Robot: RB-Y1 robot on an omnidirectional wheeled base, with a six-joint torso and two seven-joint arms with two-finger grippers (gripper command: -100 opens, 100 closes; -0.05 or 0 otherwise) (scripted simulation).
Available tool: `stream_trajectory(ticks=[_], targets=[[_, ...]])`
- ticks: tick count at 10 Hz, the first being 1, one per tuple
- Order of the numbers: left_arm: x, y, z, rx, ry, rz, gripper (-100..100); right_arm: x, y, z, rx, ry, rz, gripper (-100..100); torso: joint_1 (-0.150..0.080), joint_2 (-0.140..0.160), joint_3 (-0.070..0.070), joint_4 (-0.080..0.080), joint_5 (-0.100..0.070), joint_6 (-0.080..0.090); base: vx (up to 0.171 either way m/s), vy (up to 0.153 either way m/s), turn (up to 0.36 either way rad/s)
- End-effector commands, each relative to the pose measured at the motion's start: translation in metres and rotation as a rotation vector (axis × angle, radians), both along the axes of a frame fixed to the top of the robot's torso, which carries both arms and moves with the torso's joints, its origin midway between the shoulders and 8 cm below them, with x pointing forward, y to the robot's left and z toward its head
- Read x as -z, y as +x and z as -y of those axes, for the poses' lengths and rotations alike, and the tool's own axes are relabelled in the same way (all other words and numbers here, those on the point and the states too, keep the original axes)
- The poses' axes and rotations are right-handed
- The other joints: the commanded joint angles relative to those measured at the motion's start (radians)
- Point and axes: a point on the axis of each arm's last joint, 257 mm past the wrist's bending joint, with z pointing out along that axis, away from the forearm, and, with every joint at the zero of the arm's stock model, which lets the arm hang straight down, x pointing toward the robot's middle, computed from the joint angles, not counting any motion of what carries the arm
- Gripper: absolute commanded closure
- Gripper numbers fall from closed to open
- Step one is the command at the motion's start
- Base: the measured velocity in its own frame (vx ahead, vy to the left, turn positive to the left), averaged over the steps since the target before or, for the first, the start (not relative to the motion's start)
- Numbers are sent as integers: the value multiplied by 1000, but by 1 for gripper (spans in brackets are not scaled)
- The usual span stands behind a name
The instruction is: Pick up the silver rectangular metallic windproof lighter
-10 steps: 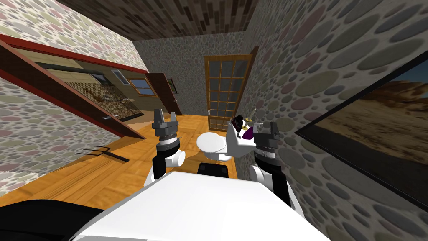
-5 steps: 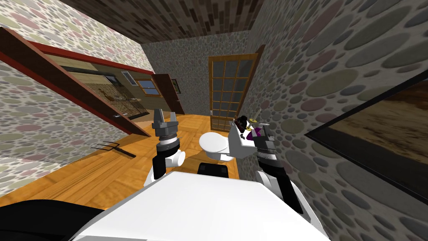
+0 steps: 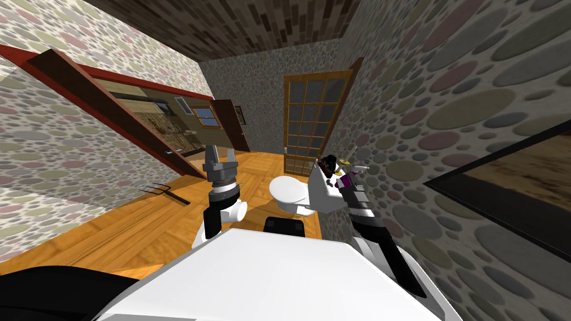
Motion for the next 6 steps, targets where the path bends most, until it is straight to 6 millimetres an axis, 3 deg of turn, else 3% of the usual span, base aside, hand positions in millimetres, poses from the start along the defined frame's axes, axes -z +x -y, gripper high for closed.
stream_trajectory(ticks=[1,2,5,6], targets=[[0,0,0,0,0,0,0,10,-3,6,-3,-30,-47,-100,0,0,0,0,0,0,-7,69,41],[0,0,0,0,0,0,0,26,-6,18,15,-54,-111,-100,-1,0,0,0,0,0,-12,70,91],[0,0,0,0,0,0,0,41,-8,29,15,-102,-182,-100,-2,1,0,0,0,0,-14,51,73],[0,0,0,0,0,0,0,57,-12,42,33,-131,-248,-100,-2,0,0,0,0,0,3,63,84]])
